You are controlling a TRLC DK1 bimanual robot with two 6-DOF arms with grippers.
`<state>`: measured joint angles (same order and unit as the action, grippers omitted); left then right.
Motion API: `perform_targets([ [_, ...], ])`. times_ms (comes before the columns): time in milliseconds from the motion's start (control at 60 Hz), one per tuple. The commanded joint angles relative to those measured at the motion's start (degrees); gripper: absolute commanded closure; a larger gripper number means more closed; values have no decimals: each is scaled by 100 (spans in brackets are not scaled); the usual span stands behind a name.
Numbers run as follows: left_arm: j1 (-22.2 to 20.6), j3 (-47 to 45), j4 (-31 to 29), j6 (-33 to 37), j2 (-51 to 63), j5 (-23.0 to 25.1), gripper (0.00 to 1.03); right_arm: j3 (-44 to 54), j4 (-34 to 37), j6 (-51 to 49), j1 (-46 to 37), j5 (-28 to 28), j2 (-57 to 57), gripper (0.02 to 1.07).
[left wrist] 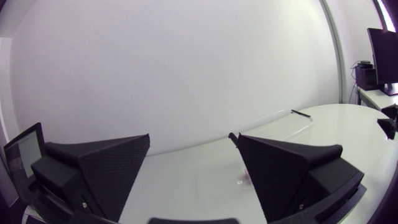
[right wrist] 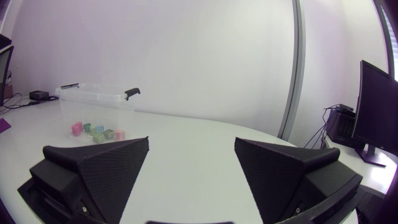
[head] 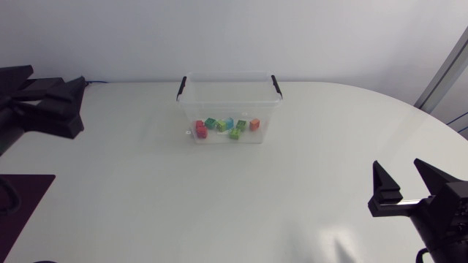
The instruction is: Place the duplo bricks in the container
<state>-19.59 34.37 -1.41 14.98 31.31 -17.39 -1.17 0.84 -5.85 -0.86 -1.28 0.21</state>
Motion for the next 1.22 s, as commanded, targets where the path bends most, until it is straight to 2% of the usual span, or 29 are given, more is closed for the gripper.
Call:
perform_targets([
  [0,-44,-414,71,-83,-468,245,5,126,-93,-57,-28,-4,-47,7],
  [50,-38,-589,71,-96,-651,302,5,126,-93,-55,-19,-4,-47,7],
  [1033,1959,-3437,141,-1498,-3131,1739,4,117,-84,585,86,128,-21,7],
  [1200,1959,-3437,141,-1498,-3131,1739,4,117,-84,585,86,128,-21,7],
])
